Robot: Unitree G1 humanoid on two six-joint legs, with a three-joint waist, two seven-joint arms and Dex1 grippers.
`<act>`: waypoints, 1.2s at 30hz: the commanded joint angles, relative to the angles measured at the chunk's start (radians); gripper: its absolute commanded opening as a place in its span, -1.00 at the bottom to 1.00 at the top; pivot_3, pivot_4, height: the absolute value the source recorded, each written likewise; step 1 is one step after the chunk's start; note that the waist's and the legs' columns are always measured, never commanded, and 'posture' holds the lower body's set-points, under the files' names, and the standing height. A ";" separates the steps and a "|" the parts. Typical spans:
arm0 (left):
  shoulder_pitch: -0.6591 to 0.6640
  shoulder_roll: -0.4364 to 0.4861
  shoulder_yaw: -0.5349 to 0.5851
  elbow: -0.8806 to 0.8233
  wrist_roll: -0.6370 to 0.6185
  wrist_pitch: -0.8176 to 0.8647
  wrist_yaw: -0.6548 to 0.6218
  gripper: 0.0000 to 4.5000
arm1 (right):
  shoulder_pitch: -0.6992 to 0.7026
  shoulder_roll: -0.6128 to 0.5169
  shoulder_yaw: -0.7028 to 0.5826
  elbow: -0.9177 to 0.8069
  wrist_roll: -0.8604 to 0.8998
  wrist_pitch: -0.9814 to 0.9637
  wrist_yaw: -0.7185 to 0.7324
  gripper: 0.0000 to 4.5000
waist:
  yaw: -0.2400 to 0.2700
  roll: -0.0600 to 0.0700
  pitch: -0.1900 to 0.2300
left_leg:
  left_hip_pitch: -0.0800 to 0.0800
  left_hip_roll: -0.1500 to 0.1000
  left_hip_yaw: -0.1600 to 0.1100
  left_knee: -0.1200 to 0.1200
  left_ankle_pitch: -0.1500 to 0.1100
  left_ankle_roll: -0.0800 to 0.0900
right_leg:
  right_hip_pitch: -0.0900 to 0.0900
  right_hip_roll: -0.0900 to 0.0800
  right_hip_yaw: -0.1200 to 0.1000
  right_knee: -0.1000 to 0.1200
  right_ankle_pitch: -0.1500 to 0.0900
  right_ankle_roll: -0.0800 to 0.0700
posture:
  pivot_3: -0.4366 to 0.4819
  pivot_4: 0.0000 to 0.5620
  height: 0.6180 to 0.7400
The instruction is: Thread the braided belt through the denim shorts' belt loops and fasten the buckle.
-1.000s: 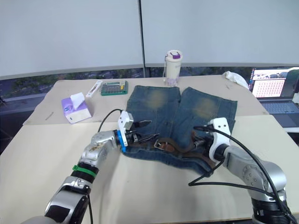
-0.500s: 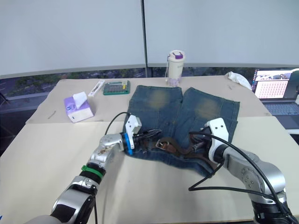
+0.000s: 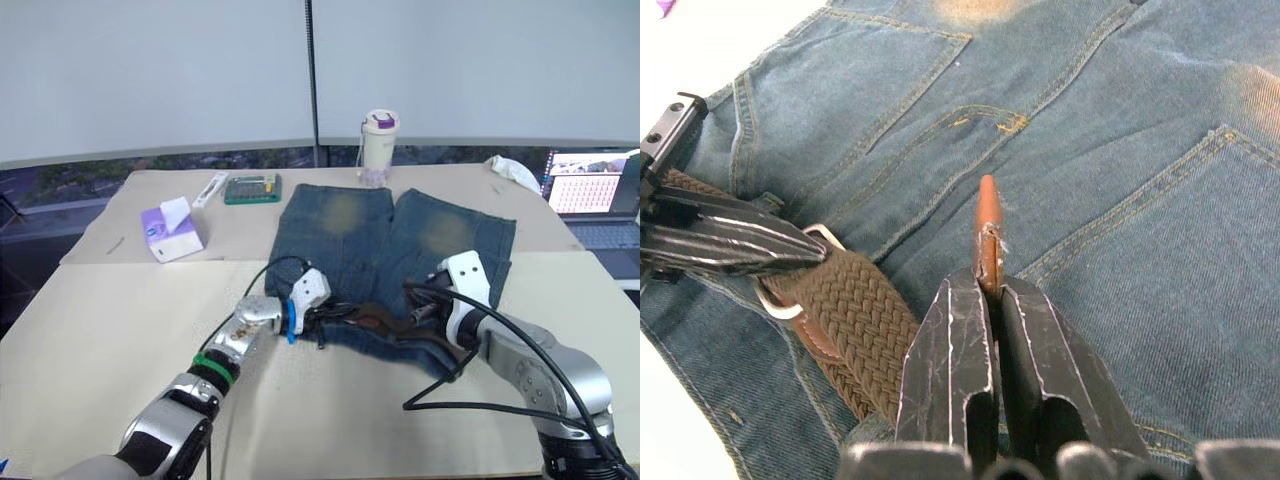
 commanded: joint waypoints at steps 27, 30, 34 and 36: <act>0.011 -0.004 0.263 -0.469 -0.299 0.239 0.132 -0.77 | -0.256 0.410 -0.266 0.004 0.396 0.081 -0.351 -1.00 | -0.011 0.006 -0.004 | -0.002 0.001 0.000 0.001 0.000 0.000 | -0.005 0.001 0.002 0.003 0.000 0.000 | -0.05 -0.47 1.00; 0.044 -0.011 0.181 -0.537 -0.222 0.170 0.148 -0.40 | -0.283 0.506 -0.294 0.031 0.467 0.060 -0.466 -1.00 | -0.008 0.008 -0.005 | -0.002 0.001 0.000 -0.001 0.000 -0.001 | -0.006 0.000 0.003 0.003 0.001 -0.001 | -0.05 -0.47 1.00; 0.091 -0.043 0.110 -0.612 -0.172 0.146 0.199 0.24 | -0.309 0.566 -0.289 0.057 0.551 0.023 -0.576 -1.00 | -0.010 0.008 -0.005 | -0.003 0.000 0.000 -0.001 0.000 -0.001 | -0.007 -0.001 0.004 0.003 0.001 -0.001 | -0.05 -0.47 1.00; 0.112 -0.047 0.083 -0.623 -0.136 0.138 0.227 0.52 | -0.321 0.585 -0.280 0.067 0.584 -0.006 -0.615 -1.00 | -0.013 0.009 -0.005 | -0.003 0.000 0.000 -0.001 0.000 -0.001 | -0.007 0.000 0.004 0.003 0.001 -0.001 | -0.05 -0.47 1.00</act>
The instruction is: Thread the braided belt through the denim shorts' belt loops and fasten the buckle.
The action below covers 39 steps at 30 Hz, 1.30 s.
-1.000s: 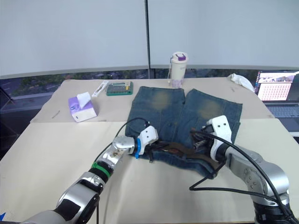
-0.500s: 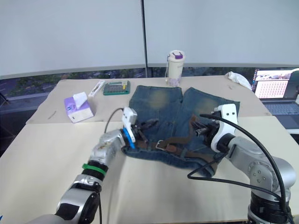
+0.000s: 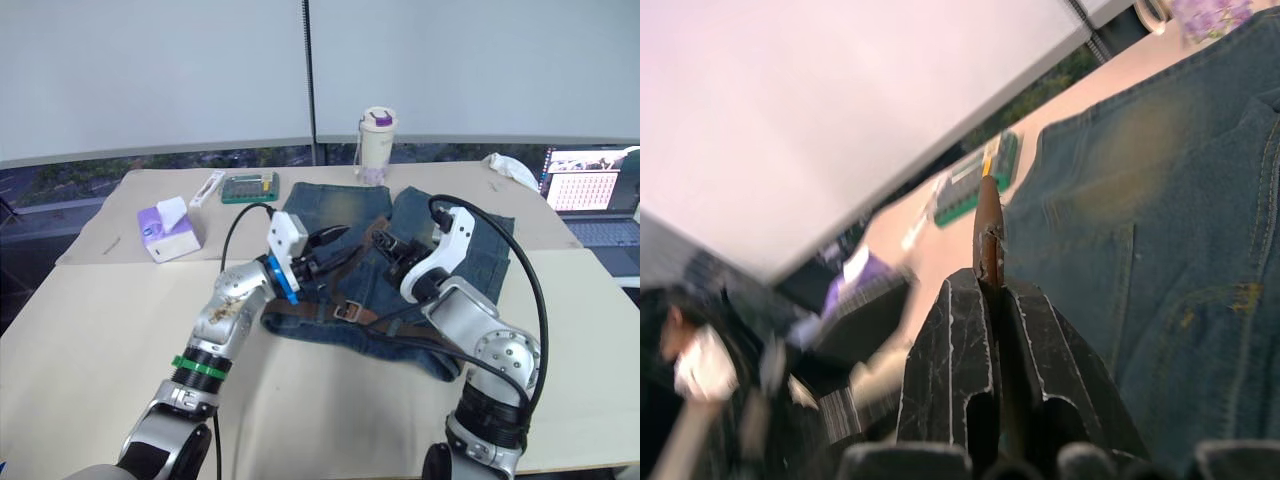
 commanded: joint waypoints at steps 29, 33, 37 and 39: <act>-0.023 0.014 -0.102 0.067 0.316 -0.289 0.327 -0.99 | 0.040 -0.076 0.158 -0.016 0.218 -0.211 -0.145 -1.00 | -0.008 0.002 0.000 | 0.000 0.000 0.001 0.000 0.000 0.000 | 0.001 0.001 -0.001 0.000 0.000 0.000 | -0.05 -0.47 1.00; -0.019 0.019 -0.097 0.079 0.330 -0.278 0.340 -1.00 | 0.067 -0.151 0.178 -0.053 0.198 -0.197 -0.029 -0.72 | -0.007 0.001 0.000 | 0.000 0.000 0.001 0.000 0.000 0.000 | 0.001 0.001 -0.002 0.000 0.000 0.000 | -0.05 -0.47 1.00; -0.002 0.057 -0.097 0.079 0.341 -0.223 0.323 -1.00 | 0.105 -0.353 0.254 -0.119 -0.011 -0.218 0.181 -0.11 | -0.007 0.002 0.000 | 0.001 0.000 0.002 0.000 0.000 0.001 | 0.002 0.002 -0.002 -0.001 0.000 0.001 | -0.05 -0.47 1.00; 0.011 0.075 -0.094 0.067 0.329 -0.183 0.299 -1.00 | 0.132 -0.467 0.336 -0.158 -0.154 -0.256 0.298 -0.04 | -0.008 0.002 0.001 | 0.001 0.000 0.002 0.000 0.000 0.001 | 0.002 0.002 -0.002 -0.001 0.000 0.001 | -0.05 -0.47 1.00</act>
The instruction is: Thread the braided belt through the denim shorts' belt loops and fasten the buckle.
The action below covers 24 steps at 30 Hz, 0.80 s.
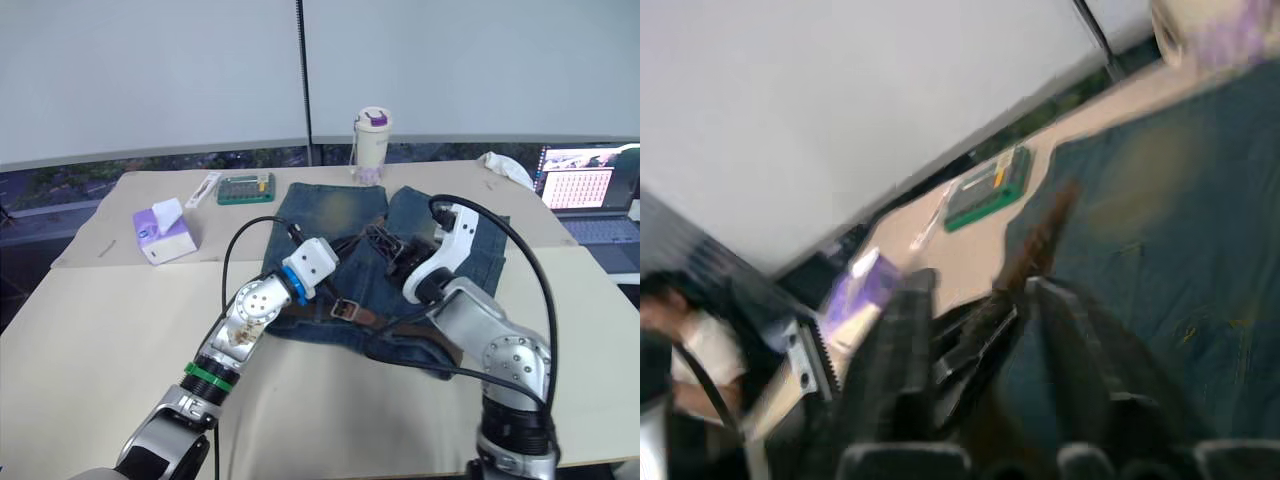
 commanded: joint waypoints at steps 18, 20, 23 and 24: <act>0.059 0.129 0.047 -0.119 -0.054 0.208 -0.083 -1.00 | 0.108 -0.442 0.638 -0.016 -1.076 -0.189 0.592 -0.04 | 0.010 -0.004 0.003 | 0.001 0.000 -0.001 0.003 0.001 -0.002 | 0.002 -0.001 -0.001 -0.001 -0.001 0.002 | -0.05 -0.47 1.00; 0.053 0.140 0.046 -0.115 -0.053 0.202 -0.089 -1.00 | 0.105 -0.406 0.619 -0.004 -1.093 -0.170 0.582 -0.04 | 0.009 -0.004 0.003 | 0.001 0.000 -0.001 0.003 0.001 -0.002 | 0.002 -0.001 -0.001 -0.001 -0.001 0.002 | -0.05 -0.47 1.00; 0.046 0.148 0.049 -0.106 -0.059 0.196 -0.098 -1.00 | 0.097 -0.395 0.639 0.000 -1.139 -0.159 0.608 -0.04 | 0.009 -0.003 0.003 | 0.001 0.000 -0.001 0.003 0.001 -0.003 | 0.001 -0.001 -0.001 -0.001 -0.001 0.002 | -0.05 -0.47 1.00; 0.046 0.148 0.050 -0.104 -0.060 0.196 -0.099 -1.00 | 0.100 -0.392 0.643 -0.002 -1.149 -0.156 0.614 -0.04 | 0.009 -0.003 0.003 | 0.001 0.000 -0.001 0.003 0.001 -0.003 | 0.001 -0.001 -0.001 -0.001 -0.001 0.002 | -0.05 -0.47 1.00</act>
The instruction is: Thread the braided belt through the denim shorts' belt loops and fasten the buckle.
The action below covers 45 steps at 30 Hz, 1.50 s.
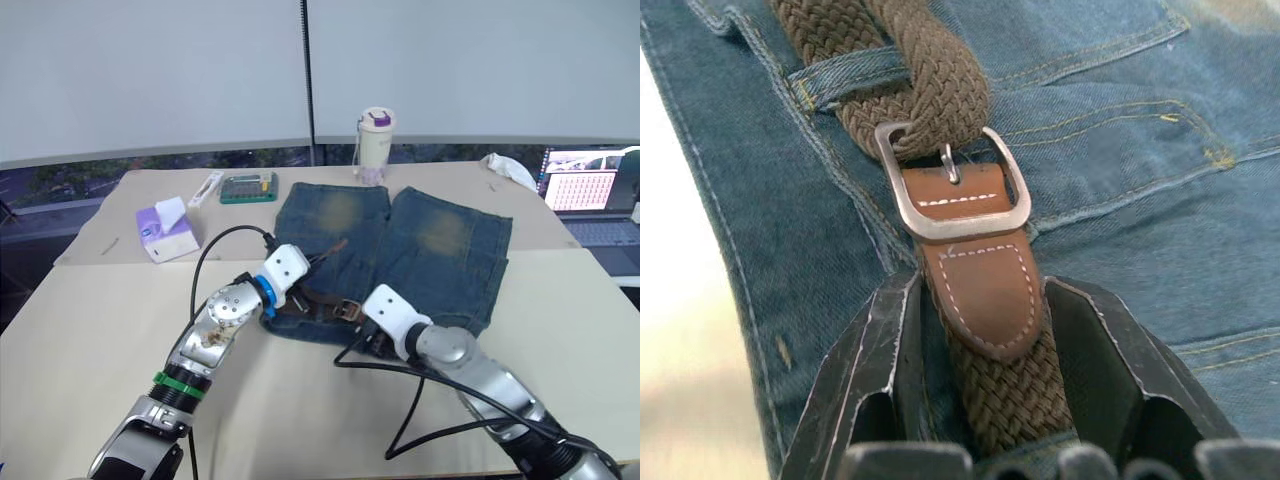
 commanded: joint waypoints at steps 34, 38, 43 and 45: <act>-0.103 0.201 -0.156 0.044 0.242 -0.317 -0.068 -1.00 | 0.032 0.000 0.015 0.084 -0.671 -0.438 -0.084 -0.99 | 0.001 0.000 0.000 | 0.000 -0.001 0.000 0.000 0.004 -0.006 | 0.000 0.000 0.000 0.000 0.000 0.000 | -0.05 -0.47 1.00; -0.111 0.207 -0.168 0.058 0.265 -0.350 -0.074 -1.00 | 0.040 0.012 0.001 0.097 -0.709 -0.476 -0.082 -0.99 | 0.000 0.000 0.000 | 0.000 -0.001 0.001 0.000 0.004 -0.006 | 0.000 0.000 0.000 0.000 0.000 0.000 | -0.05 -0.47 1.00; -0.134 0.215 -0.193 0.086 0.320 -0.386 -0.071 -1.00 | 0.028 0.032 -0.002 0.108 -0.745 -0.549 -0.087 -0.99 | -0.001 0.000 0.000 | 0.000 -0.001 0.001 0.000 0.003 -0.006 | 0.000 0.001 0.000 0.001 0.000 0.000 | -0.05 -0.47 1.00; -0.146 0.218 -0.205 0.108 0.352 -0.403 -0.062 -1.00 | 0.024 0.045 -0.008 0.115 -0.750 -0.578 -0.093 -0.99 | -0.002 0.000 0.000 | 0.000 -0.001 0.001 0.000 0.004 -0.006 | 0.000 0.001 0.000 0.001 0.000 0.000 | -0.05 -0.47 1.00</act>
